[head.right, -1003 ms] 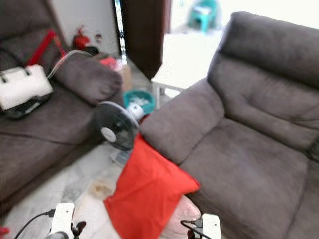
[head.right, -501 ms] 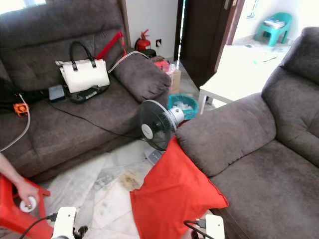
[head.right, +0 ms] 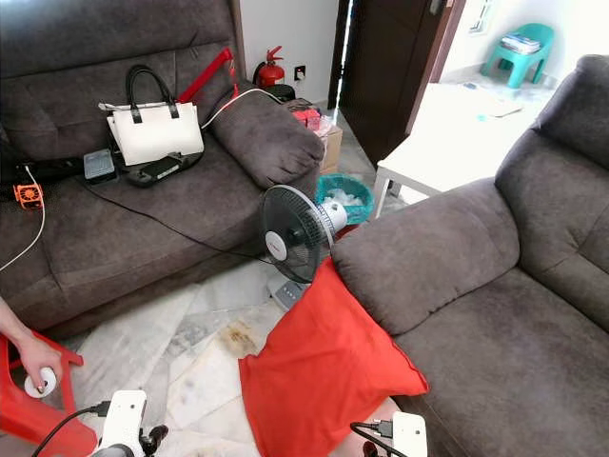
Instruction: Move the pillow to the sofa from floor
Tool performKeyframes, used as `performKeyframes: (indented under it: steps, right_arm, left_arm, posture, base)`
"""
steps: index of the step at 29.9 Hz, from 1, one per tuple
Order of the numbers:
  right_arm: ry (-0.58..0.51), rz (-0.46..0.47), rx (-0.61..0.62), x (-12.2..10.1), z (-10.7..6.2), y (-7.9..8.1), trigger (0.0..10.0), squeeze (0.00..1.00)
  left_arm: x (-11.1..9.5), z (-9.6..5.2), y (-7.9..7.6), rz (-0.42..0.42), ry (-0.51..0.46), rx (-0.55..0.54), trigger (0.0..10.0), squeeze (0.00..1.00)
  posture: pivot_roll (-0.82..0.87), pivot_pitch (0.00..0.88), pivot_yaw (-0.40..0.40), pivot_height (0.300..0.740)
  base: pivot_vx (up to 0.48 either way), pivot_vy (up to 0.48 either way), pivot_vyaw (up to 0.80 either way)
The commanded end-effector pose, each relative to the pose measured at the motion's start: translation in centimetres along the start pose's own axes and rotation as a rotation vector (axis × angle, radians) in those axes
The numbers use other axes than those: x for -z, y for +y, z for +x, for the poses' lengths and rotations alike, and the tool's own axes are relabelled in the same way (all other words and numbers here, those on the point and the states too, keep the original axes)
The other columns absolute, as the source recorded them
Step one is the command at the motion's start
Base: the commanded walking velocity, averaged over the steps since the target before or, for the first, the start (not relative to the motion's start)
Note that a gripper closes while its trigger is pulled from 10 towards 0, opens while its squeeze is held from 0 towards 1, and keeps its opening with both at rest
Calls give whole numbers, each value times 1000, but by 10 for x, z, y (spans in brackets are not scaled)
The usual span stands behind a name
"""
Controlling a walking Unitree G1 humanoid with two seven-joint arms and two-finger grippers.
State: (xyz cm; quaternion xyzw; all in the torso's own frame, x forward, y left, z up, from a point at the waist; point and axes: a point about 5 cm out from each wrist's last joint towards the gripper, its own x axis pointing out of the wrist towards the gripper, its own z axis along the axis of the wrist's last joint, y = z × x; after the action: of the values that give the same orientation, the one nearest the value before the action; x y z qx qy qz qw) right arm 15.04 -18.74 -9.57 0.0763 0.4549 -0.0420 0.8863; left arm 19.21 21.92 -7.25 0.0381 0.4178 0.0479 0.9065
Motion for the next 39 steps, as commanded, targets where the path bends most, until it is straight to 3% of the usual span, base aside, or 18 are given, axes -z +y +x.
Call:
performKeyframes:
  steps: [1,15,31,39]
  right_arm:
    - [1,1,9,-1,0,-2,10000,0]
    - [5,0,6,0,0,-2,10000,0]
    - [5,-1,6,0,0,-2,10000,0]
    - [4,-1,5,0,0,-2,10000,0]
  left_arm:
    - [4,-1,-1,12,13,4,10000,0]
    - [4,-1,-1,15,13,4,10000,0]
    - [3,-1,-1,20,8,2,10000,0]
    - [3,-1,-1,17,8,2,10000,0]
  posture:
    - [63,11,-51,740]
    - [64,12,-50,740]
    - [64,12,-51,740]
    - [65,13,-51,740]
  base:
    - [0,-371,0]
    - [0,-299,0]
    - [0,0,0]
    - [0,-329,0]
